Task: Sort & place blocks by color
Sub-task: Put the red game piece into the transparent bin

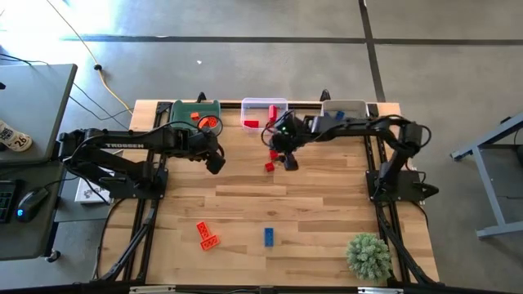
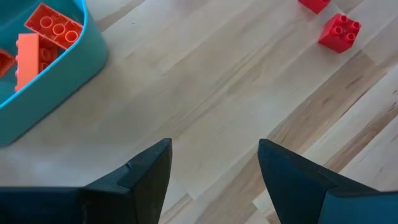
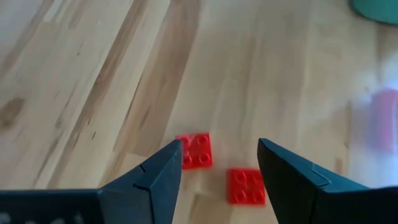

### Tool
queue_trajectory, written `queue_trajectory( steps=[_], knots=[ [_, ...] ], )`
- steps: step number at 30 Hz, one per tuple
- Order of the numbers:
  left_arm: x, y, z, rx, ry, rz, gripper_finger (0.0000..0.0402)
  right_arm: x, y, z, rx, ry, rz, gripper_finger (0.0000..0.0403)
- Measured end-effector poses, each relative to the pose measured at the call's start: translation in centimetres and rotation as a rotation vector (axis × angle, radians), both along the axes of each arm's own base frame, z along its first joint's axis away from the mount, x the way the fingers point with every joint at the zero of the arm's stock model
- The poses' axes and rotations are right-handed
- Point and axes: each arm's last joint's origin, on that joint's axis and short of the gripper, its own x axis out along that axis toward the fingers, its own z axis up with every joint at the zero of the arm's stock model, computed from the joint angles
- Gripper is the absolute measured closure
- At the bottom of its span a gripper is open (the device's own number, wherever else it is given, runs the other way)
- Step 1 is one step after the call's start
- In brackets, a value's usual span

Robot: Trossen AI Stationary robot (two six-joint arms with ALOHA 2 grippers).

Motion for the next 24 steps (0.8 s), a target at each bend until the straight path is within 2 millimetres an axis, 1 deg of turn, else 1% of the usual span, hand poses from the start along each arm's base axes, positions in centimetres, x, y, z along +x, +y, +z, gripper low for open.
queue_trajectory(
  steps=[8,18,24],
  knots=[
    [0.1,0.1,0.1,0.032,0.005,-0.006,0.0176,2.5,1.1,-3.4,-0.015,-0.023,0.055,0.0206],
    [0.1,0.1,0.1,0.039,0.013,-0.026,0.0176,3.0,1.4,-6.3,0.013,0.058,0.053,0.0206],
    [0.1,0.1,0.1,0.039,0.014,-0.028,0.0176,3.0,1.2,-7.8,-0.027,0.118,0.016,0.0206]
  ],
)
